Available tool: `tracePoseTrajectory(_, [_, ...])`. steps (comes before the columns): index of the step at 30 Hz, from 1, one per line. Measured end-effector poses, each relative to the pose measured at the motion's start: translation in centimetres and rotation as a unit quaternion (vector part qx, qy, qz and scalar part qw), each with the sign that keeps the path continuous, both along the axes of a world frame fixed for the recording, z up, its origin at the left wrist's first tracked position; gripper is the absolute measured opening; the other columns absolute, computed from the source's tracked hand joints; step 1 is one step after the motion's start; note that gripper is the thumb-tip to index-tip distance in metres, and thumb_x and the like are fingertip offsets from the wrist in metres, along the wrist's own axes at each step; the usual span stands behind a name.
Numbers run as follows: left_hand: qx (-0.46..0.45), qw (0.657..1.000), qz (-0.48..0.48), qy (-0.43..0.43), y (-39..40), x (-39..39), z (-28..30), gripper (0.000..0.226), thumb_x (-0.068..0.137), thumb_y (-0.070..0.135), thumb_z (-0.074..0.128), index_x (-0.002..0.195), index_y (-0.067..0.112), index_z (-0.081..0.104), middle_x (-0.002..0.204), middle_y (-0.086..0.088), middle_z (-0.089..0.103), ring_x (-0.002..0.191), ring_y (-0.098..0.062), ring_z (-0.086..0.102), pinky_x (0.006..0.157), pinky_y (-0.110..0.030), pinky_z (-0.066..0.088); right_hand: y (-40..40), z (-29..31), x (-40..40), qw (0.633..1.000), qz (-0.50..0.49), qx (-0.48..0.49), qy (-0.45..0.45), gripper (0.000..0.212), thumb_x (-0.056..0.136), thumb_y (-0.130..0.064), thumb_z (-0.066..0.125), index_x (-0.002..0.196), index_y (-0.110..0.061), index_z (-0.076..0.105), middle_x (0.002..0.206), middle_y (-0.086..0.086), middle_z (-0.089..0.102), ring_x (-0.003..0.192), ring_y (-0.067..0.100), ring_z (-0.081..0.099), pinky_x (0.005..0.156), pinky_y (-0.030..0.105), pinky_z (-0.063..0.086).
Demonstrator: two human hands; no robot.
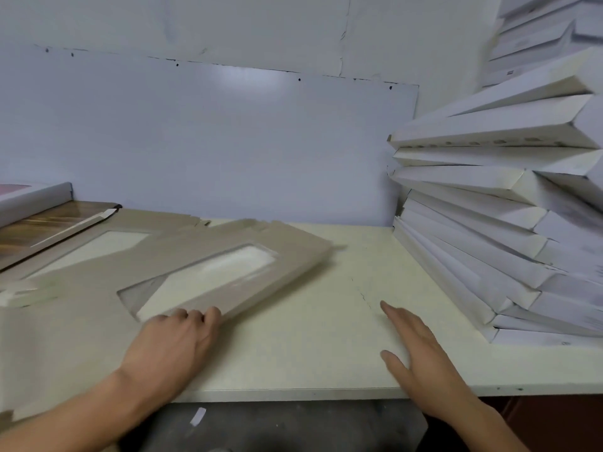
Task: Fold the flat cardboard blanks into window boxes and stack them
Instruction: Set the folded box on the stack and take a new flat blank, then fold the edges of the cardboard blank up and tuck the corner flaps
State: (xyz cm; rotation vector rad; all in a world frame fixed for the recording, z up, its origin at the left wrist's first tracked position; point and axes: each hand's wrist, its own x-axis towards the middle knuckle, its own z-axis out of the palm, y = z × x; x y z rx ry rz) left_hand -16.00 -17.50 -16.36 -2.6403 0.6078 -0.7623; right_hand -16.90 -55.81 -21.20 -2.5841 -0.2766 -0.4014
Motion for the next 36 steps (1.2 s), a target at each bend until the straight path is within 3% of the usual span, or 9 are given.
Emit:
tracePoseTrajectory(5, [0.049, 0.992, -0.114, 0.032, -0.6, -1.7, -2.2, 0.042, 0.041, 0.012, 0.084, 0.073, 0.017, 0.057, 0.057, -0.002, 0.05, 0.045, -0.026, 0.048, 0.038, -0.026, 0.036, -0.3, 1.4, 1.7, 0.983, 0.0, -0.18, -0.037, 0.081, 0.098, -0.037, 0.05, 0.149, -0.05, -0.012, 0.161, -0.019, -0.008, 0.149, 0.014, -0.007, 0.122, 0.033, -0.004])
tracePoseTrajectory(8, [0.042, 0.979, -0.2, 0.001, -0.5, -1.9, -2.5, 0.024, 0.065, 0.014, 0.071, 0.075, 0.019, 0.05, 0.064, -0.001, 0.05, 0.05, -0.024, 0.048, 0.04, -0.025, 0.036, -0.9, 1.9, 2.5, 0.963, 0.014, -0.269, -0.018, 0.072, 0.098, -0.041, 0.047, 0.154, -0.044, 0.001, 0.162, -0.018, -0.004, 0.149, 0.014, -0.01, 0.12, 0.037, -0.016])
tracePoseTrajectory(11, [0.028, 0.971, -0.239, -0.006, -0.4, -1.9, -2.1, 0.009, 0.077, 0.018, 0.055, 0.074, 0.021, 0.047, 0.066, 0.001, 0.049, 0.052, -0.022, 0.048, 0.04, -0.025, 0.035, -1.4, 2.6, 2.7, 0.954, 0.057, -0.295, 0.011, 0.055, 0.091, -0.038, 0.053, 0.144, -0.039, 0.039, 0.146, -0.024, 0.035, 0.142, 0.008, 0.021, 0.12, 0.033, 0.009])
tracePoseTrajectory(13, [0.006, 0.972, -0.234, 0.01, -0.2, -2.0, -1.9, 0.009, 0.079, 0.023, 0.052, 0.074, 0.022, 0.046, 0.065, 0.002, 0.049, 0.051, -0.022, 0.048, 0.04, -0.024, 0.037, -1.7, 2.9, 2.2, 0.965, 0.089, -0.244, 0.026, 0.032, 0.09, -0.039, 0.054, 0.122, -0.039, 0.056, 0.117, -0.029, 0.05, 0.118, 0.0, 0.042, 0.099, 0.022, 0.032])
tracePoseTrajectory(19, [-0.054, 0.987, -0.137, 0.068, -0.1, -2.5, -0.8, 0.022, 0.09, 0.043, 0.046, 0.076, 0.026, 0.05, 0.059, 0.008, 0.049, 0.048, -0.017, 0.051, 0.039, -0.025, 0.035, -2.3, 3.7, 1.0, 0.98, 0.104, -0.164, 0.045, 0.021, 0.099, -0.046, 0.044, 0.096, -0.033, 0.061, 0.091, -0.02, 0.058, 0.088, -0.003, 0.051, 0.081, 0.023, 0.044])
tracePoseTrajectory(26, [-0.175, 0.976, -0.04, 0.125, -0.3, -1.7, -1.5, 0.035, 0.086, 0.049, 0.022, 0.099, 0.031, 0.049, 0.08, 0.011, 0.051, 0.068, -0.018, 0.056, 0.056, -0.032, 0.043, -2.6, 2.7, 1.4, 0.986, 0.079, -0.111, 0.098, 0.039, 0.105, -0.037, 0.034, 0.142, -0.045, 0.04, 0.132, -0.033, 0.047, 0.121, -0.009, 0.043, 0.104, 0.02, 0.036])
tracePoseTrajectory(29, [-0.177, 0.976, -0.05, 0.118, -0.5, -0.8, -1.7, 0.033, 0.085, 0.041, 0.029, 0.104, 0.035, 0.054, 0.094, 0.012, 0.05, 0.081, -0.015, 0.056, 0.065, -0.029, 0.042, -2.1, 2.2, 1.9, 0.986, 0.079, -0.107, 0.102, 0.052, 0.104, -0.022, 0.035, 0.147, -0.049, 0.027, 0.12, -0.023, 0.043, 0.114, 0.0, 0.041, 0.103, 0.023, 0.034])
tracePoseTrajectory(33, [-0.142, 0.973, -0.116, 0.14, -1.2, -0.5, -1.6, 0.027, 0.084, 0.022, 0.044, 0.097, 0.03, 0.067, 0.114, 0.007, 0.062, 0.097, -0.014, 0.062, 0.077, -0.029, 0.052, -0.9, 1.6, 2.1, 0.981, 0.101, -0.136, 0.09, 0.068, 0.097, -0.002, 0.033, 0.149, -0.045, 0.027, 0.151, -0.02, 0.027, 0.14, 0.007, 0.02, 0.118, 0.025, 0.014])
tracePoseTrajectory(36, [-0.151, 0.953, -0.167, 0.203, -2.8, -0.9, -2.4, 0.037, 0.102, 0.033, 0.035, 0.109, 0.024, 0.07, 0.133, 0.005, 0.062, 0.12, -0.013, 0.06, 0.099, -0.021, 0.046, 1.8, 1.3, 1.7, 0.968, 0.135, -0.178, 0.116, 0.049, 0.107, -0.032, 0.026, 0.153, -0.045, 0.016, 0.161, -0.022, -0.001, 0.148, 0.001, -0.009, 0.121, 0.034, -0.008])
